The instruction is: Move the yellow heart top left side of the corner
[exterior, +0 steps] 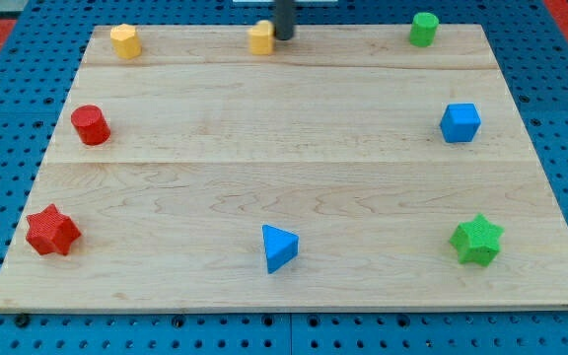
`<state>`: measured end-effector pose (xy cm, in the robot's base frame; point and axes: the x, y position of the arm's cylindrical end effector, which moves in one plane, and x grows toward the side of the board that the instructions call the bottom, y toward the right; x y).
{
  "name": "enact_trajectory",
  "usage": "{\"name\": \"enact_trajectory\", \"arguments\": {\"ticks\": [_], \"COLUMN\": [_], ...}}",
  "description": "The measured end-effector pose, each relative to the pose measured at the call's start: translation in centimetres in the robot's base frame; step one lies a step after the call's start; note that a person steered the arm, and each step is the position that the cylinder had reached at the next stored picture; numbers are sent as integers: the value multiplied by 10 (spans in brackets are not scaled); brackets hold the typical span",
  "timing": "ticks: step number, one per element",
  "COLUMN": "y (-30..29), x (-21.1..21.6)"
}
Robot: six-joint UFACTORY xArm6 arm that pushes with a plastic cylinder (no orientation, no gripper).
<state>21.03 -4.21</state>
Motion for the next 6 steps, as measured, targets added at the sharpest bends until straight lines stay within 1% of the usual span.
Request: {"name": "enact_trajectory", "arguments": {"ticks": [1, 2, 3, 4, 6], "y": [-69, -79, -62, -126, -125], "x": [5, 18, 63, 57, 62]}}
